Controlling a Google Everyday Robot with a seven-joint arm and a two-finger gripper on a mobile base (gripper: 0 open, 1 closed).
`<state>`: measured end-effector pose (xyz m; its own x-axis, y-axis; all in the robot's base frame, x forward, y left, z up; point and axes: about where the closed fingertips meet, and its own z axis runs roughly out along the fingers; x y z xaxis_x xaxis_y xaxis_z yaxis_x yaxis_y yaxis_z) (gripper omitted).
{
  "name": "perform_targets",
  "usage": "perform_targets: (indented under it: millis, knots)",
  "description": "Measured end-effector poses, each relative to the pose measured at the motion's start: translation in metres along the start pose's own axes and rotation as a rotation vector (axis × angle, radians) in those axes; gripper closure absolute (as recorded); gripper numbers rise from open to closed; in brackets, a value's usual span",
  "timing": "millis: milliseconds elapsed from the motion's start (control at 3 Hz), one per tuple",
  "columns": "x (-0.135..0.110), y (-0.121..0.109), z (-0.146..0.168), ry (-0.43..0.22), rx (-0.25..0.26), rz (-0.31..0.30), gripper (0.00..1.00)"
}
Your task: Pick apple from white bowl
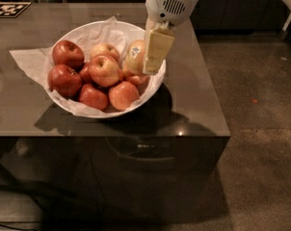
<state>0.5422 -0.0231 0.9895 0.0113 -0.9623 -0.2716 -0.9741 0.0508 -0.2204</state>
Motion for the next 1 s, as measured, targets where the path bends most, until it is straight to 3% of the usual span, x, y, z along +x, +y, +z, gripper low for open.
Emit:
perform_targets:
  millis: [1000]
  knots:
    - [-0.056, -0.017, -0.054, -0.052, 0.082, -0.139, 1.00]
